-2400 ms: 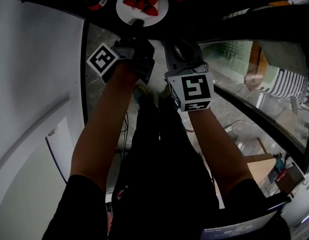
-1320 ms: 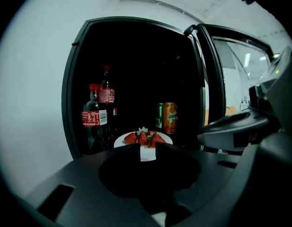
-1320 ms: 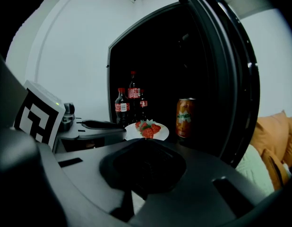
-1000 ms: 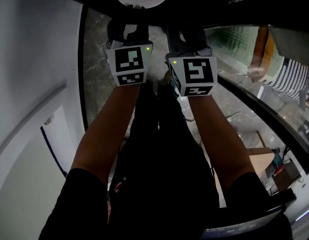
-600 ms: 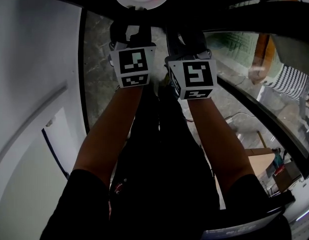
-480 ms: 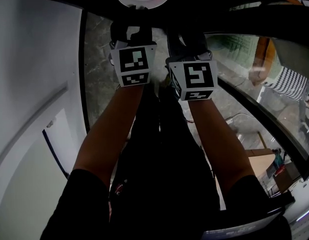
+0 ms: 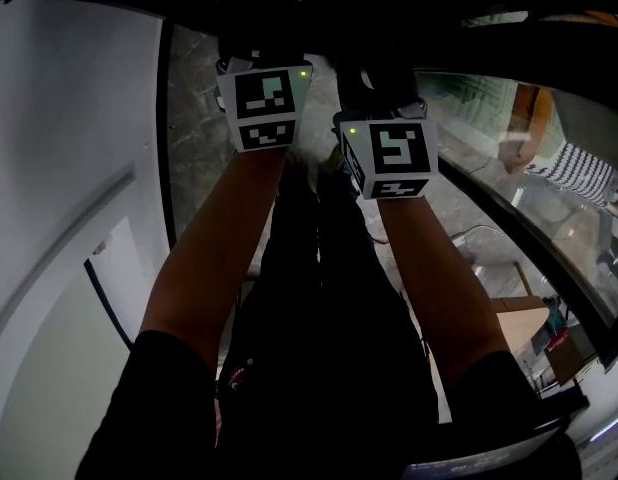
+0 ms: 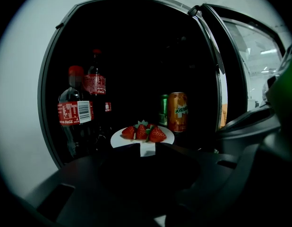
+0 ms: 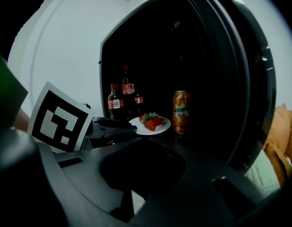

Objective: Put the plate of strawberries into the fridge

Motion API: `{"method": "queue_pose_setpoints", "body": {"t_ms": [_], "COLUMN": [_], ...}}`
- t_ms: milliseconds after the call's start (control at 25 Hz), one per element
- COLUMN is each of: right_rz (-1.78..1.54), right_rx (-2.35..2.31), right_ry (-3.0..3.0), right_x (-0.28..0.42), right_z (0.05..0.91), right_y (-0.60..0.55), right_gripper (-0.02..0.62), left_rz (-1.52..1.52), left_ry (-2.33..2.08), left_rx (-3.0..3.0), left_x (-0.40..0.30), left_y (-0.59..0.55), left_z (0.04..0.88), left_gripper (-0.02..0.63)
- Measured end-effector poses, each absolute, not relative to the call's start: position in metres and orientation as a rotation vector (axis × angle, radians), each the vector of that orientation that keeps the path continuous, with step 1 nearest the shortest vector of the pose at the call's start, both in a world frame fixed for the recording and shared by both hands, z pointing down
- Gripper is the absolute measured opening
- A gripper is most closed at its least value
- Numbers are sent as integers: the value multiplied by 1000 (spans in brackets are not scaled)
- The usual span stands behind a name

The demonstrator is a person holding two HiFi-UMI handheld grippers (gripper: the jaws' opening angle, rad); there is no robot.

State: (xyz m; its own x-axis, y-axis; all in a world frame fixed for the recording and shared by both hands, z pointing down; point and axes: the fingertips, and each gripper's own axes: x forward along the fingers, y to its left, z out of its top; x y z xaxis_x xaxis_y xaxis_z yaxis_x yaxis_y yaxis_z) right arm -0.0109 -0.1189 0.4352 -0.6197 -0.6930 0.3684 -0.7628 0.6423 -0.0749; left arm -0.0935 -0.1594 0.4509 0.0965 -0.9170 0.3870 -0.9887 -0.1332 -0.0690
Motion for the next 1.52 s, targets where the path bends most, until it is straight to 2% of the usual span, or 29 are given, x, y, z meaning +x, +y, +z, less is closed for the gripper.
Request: {"method": "queue_pose_setpoints", "body": {"t_ms": [800, 1520], "right_rz": [348, 292], "right_rx": [1166, 1169], "right_ry": [-2548, -2589], "right_x": [-11, -9], "right_z": [431, 361], "right_y": [-107, -68], "right_gripper": [5, 5], "left_rz": [487, 446], "left_ry": [-1883, -1907], "left_rx": [2213, 2254], "left_x": [-101, -97], "left_y": [-125, -58], "left_z": [421, 344], "left_gripper": [91, 91]}}
